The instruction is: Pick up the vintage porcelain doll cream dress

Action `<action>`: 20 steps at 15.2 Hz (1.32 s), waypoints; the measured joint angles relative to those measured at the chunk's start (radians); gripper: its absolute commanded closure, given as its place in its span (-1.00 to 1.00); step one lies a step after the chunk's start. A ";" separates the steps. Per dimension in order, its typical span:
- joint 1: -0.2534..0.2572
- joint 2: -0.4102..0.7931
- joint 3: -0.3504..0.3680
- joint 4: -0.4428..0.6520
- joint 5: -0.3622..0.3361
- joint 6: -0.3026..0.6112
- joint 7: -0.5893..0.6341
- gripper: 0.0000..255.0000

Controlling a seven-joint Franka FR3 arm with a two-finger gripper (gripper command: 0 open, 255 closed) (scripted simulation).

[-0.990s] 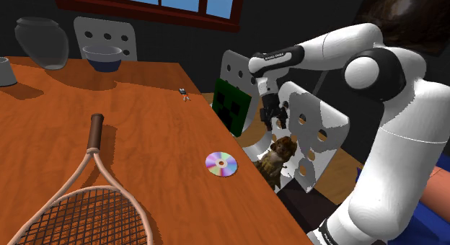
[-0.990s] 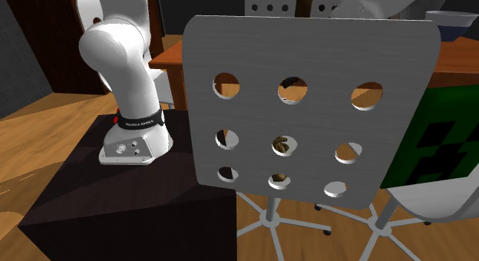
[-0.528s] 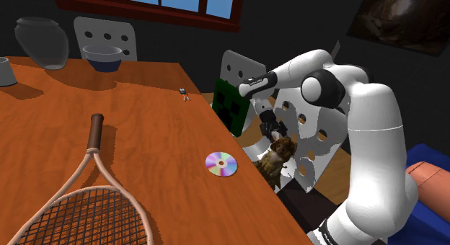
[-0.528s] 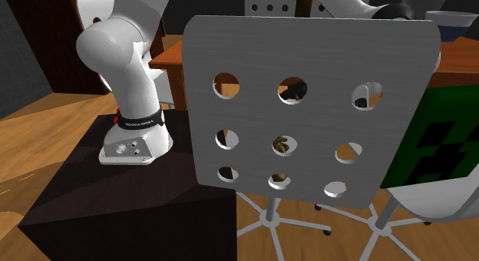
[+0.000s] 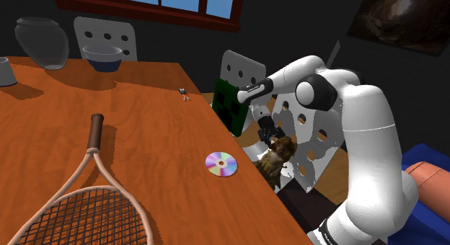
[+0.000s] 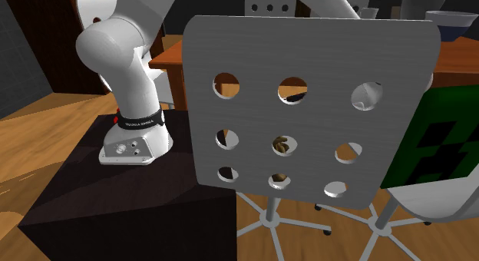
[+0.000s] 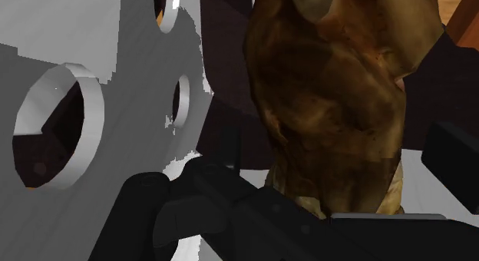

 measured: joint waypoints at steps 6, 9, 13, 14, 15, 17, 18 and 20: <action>-0.002 0.001 -0.001 0.004 0.000 0.001 -0.001 1.00; -0.002 0.003 -0.001 0.008 0.001 0.001 0.000 1.00; 0.002 -0.006 -0.001 0.001 -0.003 -0.015 -0.001 1.00; 0.002 -0.013 -0.001 0.000 -0.005 -0.021 -0.002 1.00; 0.005 -0.023 -0.001 -0.002 -0.005 -0.029 0.000 1.00; 0.006 -0.040 -0.003 -0.003 -0.009 -0.045 -0.002 1.00; 0.006 -0.048 -0.004 0.000 -0.012 -0.056 -0.003 1.00; 0.008 -0.064 -0.006 0.006 -0.015 -0.077 -0.003 1.00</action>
